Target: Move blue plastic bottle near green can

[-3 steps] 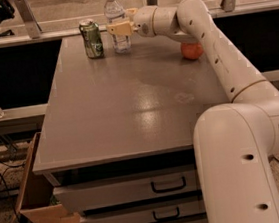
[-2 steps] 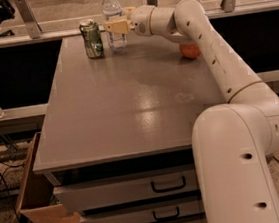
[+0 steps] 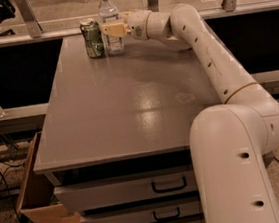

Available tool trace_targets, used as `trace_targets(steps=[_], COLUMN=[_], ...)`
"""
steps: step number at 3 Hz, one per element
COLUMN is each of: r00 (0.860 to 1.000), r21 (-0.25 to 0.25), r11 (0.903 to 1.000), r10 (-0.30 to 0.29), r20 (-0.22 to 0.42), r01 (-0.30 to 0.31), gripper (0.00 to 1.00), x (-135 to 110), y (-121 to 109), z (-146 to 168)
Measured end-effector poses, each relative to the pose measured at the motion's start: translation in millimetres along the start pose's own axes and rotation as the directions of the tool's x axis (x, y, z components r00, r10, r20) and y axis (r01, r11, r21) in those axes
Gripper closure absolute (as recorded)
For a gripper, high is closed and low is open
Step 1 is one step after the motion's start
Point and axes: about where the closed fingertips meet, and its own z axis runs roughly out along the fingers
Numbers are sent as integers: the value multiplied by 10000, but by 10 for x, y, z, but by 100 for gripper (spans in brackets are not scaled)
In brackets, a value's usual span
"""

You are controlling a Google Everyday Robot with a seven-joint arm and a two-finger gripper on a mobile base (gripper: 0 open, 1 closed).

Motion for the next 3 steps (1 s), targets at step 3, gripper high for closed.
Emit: trace_targets(steps=[3], r00=[9987], r21=[177], r11=[9991], r10=[392], r20=[-335], r01=[-386], gripper=[0], x=[101], y=[27], z=[-104])
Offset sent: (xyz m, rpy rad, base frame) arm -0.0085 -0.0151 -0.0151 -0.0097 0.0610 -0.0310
